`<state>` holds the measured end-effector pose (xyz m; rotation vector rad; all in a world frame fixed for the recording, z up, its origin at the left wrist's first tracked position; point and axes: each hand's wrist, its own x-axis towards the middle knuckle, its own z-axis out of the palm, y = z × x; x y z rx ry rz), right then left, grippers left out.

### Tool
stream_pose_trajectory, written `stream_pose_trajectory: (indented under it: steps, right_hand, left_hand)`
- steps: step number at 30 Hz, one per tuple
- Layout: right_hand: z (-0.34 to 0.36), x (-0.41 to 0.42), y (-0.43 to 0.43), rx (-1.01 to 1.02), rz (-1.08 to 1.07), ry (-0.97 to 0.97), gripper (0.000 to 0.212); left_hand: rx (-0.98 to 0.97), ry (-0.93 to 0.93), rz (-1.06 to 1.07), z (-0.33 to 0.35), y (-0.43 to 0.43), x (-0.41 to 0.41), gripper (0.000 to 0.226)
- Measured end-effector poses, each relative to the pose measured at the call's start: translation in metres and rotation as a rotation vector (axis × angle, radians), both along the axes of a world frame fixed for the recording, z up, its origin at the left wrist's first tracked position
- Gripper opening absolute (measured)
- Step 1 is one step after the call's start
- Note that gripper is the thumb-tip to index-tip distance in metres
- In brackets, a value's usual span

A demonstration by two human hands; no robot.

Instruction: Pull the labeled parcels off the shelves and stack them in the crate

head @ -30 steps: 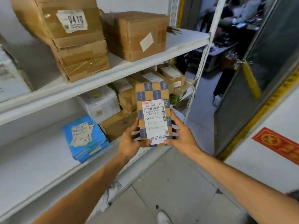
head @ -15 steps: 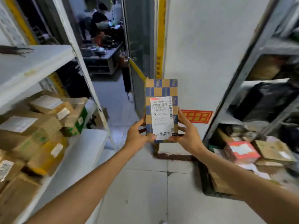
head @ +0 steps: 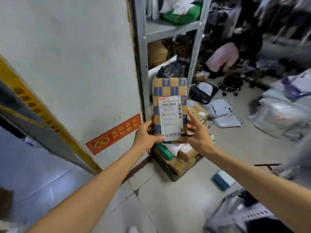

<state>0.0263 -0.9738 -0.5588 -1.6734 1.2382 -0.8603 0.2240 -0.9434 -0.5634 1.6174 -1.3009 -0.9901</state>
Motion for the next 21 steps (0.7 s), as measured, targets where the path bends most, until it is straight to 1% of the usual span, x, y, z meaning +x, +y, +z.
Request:
stream_pose_trajectory:
  steps: [4, 9, 13, 17, 21]
  right_hand:
    - [-0.003, -0.009, -0.018, -0.010, -0.183, 0.041, 0.114]
    - [-0.002, -0.006, -0.036, 0.021, -0.349, 0.040, 0.113]
    - [-0.013, -0.012, -0.047, 0.065, -0.505, 0.006, 0.115]
    - [-0.026, -0.033, -0.054, 0.124, -0.625, -0.027, 0.113]
    - [-0.041, -0.066, -0.071, 0.180, -0.696, -0.044, 0.112]
  left_hand:
    - [0.025, 0.007, -0.198, -0.005, -0.055, -0.005, 0.077]
    - [0.064, -0.022, -0.375, -0.006, -0.113, -0.001, 0.061]
    - [0.080, -0.024, -0.530, -0.010, -0.151, -0.019, 0.060]
    - [0.151, -0.045, -0.639, -0.026, -0.177, -0.053, 0.079]
    - [0.244, -0.042, -0.702, -0.041, -0.207, -0.091, 0.085]
